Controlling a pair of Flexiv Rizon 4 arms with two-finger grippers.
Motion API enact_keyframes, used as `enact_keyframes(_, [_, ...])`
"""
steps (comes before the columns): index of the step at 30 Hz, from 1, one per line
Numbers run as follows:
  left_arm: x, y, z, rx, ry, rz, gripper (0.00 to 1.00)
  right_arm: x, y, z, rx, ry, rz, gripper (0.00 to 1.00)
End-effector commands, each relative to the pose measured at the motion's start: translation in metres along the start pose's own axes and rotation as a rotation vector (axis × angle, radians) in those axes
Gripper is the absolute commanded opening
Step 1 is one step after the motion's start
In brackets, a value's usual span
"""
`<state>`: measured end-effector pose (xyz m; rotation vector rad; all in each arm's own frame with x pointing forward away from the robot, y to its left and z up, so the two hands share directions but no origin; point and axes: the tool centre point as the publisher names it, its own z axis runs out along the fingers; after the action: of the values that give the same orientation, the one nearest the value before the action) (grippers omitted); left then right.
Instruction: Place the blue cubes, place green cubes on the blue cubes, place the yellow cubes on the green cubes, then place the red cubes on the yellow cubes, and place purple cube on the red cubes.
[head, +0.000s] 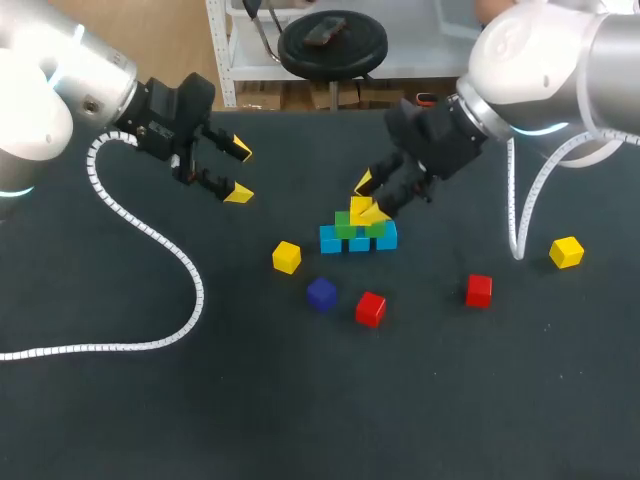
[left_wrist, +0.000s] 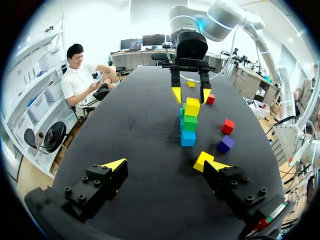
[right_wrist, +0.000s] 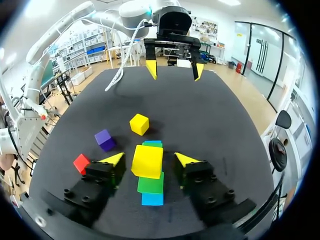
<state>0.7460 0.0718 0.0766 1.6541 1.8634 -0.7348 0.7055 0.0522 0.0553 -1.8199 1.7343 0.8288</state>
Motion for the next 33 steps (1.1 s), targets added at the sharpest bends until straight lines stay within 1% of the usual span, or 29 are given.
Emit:
enact_keyframes(1, [0.000,0.002,0.000,0.005,0.002,0.001,1.00,0.001,0.001,-0.006,0.010,-0.013,0.001,0.96])
enact_keyframes(2, [0.000,0.002,0.000,0.005,0.002,0.001,1.00,0.001,0.001,-0.008,0.014,-0.014,0.002,1.00])
enact_keyframes(7, [0.000,0.002,0.000,0.005,0.002,0.001,1.00,0.001,0.001,-0.020,0.043,-0.035,0.007,0.99])
enact_keyframes(8, [0.000,0.002,0.000,0.005,0.002,0.001,1.00,-0.001,0.003,-0.024,0.050,-0.043,0.004,0.85])
enact_keyframes(10, [0.000,0.002,0.000,0.005,0.002,0.001,1.00,-0.002,0.006,-0.031,0.060,-0.047,-0.002,0.53])
enact_keyframes(11, [0.000,0.002,0.000,0.005,0.002,0.001,1.00,-0.003,0.008,-0.034,0.062,-0.049,-0.001,0.47])
enact_keyframes(13, [0.000,0.002,0.000,0.005,0.002,0.001,1.00,-0.004,0.011,-0.038,0.066,-0.053,-0.005,0.27])
enact_keyframes(14, [0.000,0.002,0.000,0.005,0.002,0.001,1.00,-0.004,0.013,-0.040,0.067,-0.056,-0.007,0.16])
enact_keyframes(15, [0.000,0.002,0.000,0.005,0.002,0.001,1.00,-0.005,0.016,-0.041,0.066,-0.061,-0.012,0.00])
enact_keyframes(20, [0.000,0.002,0.000,0.005,0.002,0.001,1.00,-0.011,0.032,-0.044,0.048,-0.076,-0.047,0.00])
enact_keyframes(24, [0.000,0.002,0.000,0.005,0.002,0.001,1.00,-0.014,0.044,-0.040,0.036,-0.050,-0.065,0.00])
enact_keyframes(33, [0.000,0.002,0.000,0.005,0.002,0.001,1.00,-0.009,0.054,-0.021,-0.010,-0.047,-0.052,0.00])
